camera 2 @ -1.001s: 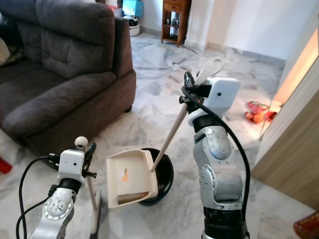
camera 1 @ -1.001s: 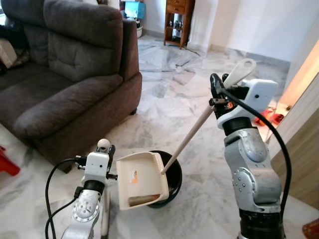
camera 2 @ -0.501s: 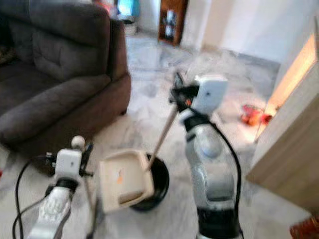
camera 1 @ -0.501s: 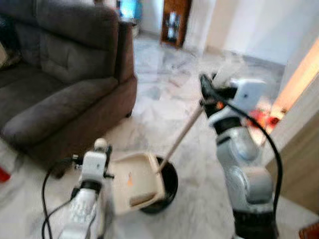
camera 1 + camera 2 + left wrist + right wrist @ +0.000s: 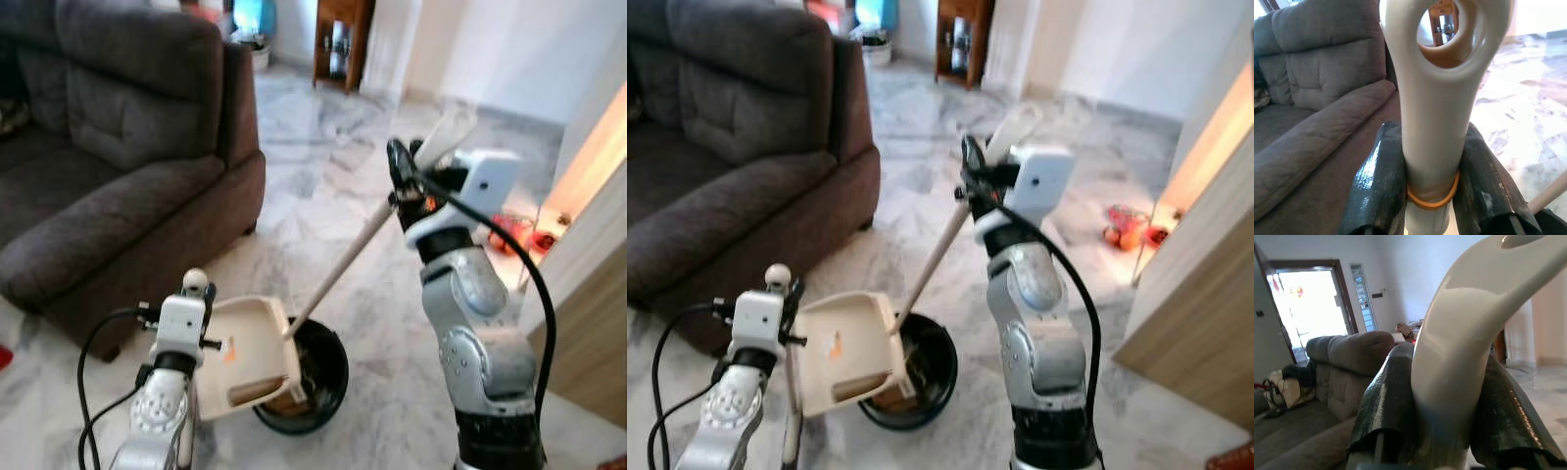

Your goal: Sweep floor

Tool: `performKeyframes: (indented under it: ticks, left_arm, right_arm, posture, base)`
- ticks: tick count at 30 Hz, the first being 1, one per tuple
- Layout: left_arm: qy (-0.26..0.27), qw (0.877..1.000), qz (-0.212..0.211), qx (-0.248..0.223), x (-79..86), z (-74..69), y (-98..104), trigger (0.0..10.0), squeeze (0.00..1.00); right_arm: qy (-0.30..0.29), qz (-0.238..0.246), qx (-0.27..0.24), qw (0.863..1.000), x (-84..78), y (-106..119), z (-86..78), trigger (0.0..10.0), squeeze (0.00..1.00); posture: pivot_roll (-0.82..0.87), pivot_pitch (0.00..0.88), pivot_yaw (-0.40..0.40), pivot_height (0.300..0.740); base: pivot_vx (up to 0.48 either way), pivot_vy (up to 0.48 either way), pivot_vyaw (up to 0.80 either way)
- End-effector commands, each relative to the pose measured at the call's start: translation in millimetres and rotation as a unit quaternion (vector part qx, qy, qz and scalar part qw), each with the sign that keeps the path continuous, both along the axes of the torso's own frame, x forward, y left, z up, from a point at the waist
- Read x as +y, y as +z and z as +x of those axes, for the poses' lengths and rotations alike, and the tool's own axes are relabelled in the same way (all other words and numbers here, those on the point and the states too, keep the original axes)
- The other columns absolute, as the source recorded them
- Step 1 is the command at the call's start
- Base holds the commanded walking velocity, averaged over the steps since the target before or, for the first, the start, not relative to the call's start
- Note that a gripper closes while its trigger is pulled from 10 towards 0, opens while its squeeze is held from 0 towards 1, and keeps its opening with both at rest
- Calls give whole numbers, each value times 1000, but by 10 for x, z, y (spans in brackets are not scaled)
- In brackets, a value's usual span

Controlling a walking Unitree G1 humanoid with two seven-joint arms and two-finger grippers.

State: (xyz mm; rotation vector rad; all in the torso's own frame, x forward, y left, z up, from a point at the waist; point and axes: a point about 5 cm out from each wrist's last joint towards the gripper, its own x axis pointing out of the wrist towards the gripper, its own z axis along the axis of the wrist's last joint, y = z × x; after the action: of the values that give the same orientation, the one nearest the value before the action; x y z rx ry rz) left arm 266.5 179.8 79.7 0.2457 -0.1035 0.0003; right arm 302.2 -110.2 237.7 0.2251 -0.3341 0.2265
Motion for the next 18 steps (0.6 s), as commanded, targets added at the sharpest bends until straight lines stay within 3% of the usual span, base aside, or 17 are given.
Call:
performKeyframes:
  ticks: [1,18]
  left_arm:
    - [-11,1000,7,-25,-49,35,101,10000,0]
    - [-12,1000,5,-26,-69,39,104,10000,0]
  right_arm:
    - [-9,6,-37,999,-38,146,-30,10000,0]
    - [-8,9,-42,999,-33,168,-25,10000,0]
  posture:
    - [119,9,-5,740]
    - [118,7,-9,740]
  base:
    - [0,0,0]
    - [298,0,0]
